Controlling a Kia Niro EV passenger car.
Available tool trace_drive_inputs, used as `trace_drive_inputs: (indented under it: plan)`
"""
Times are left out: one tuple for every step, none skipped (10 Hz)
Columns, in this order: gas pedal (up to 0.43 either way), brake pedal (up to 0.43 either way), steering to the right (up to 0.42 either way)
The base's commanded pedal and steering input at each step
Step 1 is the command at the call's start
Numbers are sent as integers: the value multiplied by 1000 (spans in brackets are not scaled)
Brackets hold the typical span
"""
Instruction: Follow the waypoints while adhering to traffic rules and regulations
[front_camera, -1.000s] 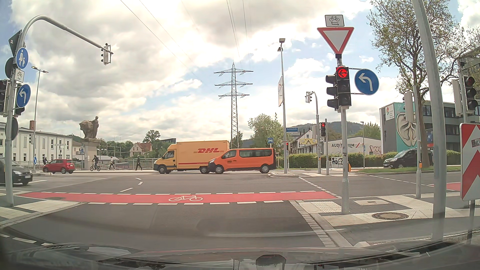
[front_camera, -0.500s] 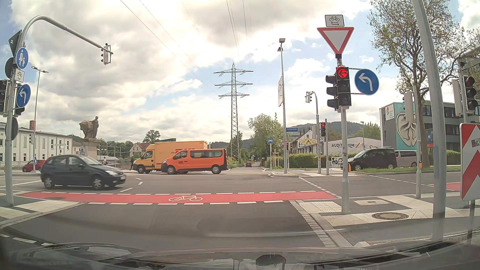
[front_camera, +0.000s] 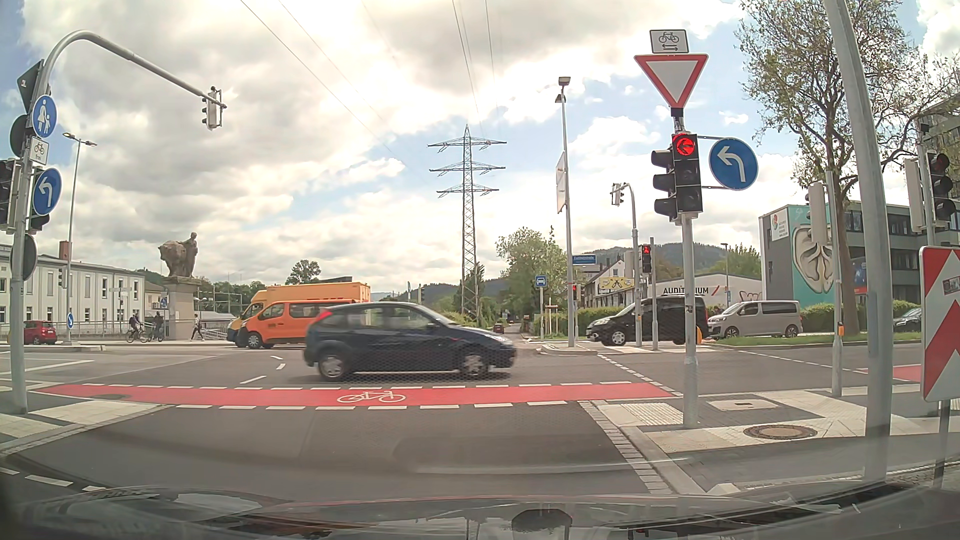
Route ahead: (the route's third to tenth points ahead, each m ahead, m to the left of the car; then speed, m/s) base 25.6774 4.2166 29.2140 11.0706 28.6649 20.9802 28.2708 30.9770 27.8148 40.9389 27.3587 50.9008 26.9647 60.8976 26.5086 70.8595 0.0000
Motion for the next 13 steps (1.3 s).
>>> trace_drive_inputs:
  plan:
    - [0,250,-4]
    - [0,250,-4]
    - [0,250,-4]
    - [0,250,-4]
    - [0,250,-4]
    - [0,250,-4]
    - [0,250,-4]
    - [0,250,-4]
    - [0,250,-4]
    - [0,250,-4]
    - [0,250,-4]
    - [0,250,-4]
    - [0,250,-4]
